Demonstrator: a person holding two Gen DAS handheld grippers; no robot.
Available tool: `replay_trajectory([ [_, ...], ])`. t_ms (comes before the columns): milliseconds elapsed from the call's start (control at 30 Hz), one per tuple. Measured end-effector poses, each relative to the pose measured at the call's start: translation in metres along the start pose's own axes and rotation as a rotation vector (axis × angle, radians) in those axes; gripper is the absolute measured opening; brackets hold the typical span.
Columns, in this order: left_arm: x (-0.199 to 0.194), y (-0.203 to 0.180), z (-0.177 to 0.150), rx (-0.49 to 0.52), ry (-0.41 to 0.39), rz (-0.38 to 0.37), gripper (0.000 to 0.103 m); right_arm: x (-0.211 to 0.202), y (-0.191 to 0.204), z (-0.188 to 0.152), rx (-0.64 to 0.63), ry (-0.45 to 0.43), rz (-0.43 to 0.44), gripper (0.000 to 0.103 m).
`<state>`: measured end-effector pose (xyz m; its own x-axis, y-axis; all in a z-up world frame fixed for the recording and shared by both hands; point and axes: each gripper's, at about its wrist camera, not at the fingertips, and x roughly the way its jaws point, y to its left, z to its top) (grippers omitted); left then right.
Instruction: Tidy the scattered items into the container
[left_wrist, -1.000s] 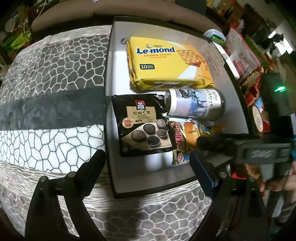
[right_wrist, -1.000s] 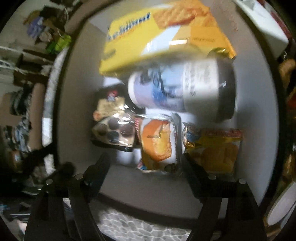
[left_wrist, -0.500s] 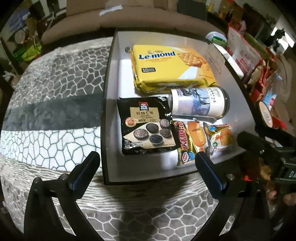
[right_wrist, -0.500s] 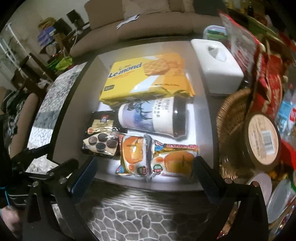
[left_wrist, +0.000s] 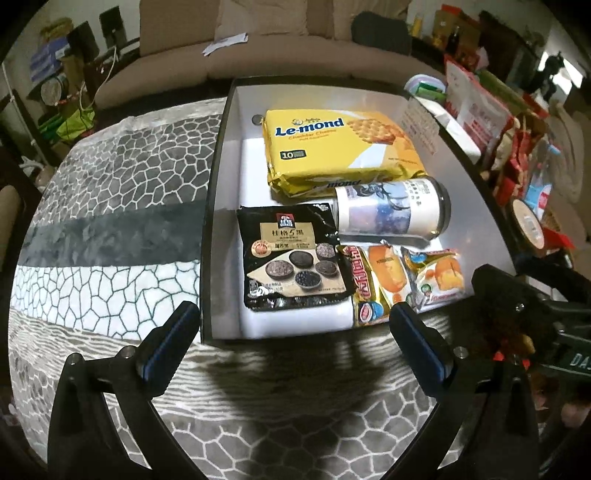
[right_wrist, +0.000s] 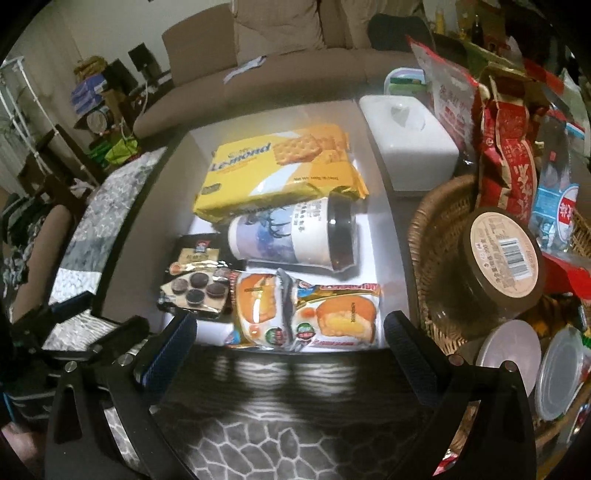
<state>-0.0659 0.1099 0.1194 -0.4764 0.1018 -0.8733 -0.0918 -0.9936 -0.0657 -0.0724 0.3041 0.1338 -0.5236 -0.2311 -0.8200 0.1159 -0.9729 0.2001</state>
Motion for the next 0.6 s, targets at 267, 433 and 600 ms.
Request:
replay_trajectory([
  [267, -0.032, 0.000, -0.019, 0.015, -0.042, 0.003, 0.103, -0.025, 0.030, -0.016, -0.033, -0.048, 0.019, 0.103],
  [433, -0.054, 0.012, -0.033, 0.004, -0.071, 0.016, 0.103, -0.038, 0.051, -0.029, -0.038, -0.073, 0.029, 0.103],
  [600, -0.065, 0.032, -0.052, -0.011, -0.102, 0.050, 0.103, -0.041, 0.075, -0.046, -0.039, -0.091, 0.026, 0.103],
])
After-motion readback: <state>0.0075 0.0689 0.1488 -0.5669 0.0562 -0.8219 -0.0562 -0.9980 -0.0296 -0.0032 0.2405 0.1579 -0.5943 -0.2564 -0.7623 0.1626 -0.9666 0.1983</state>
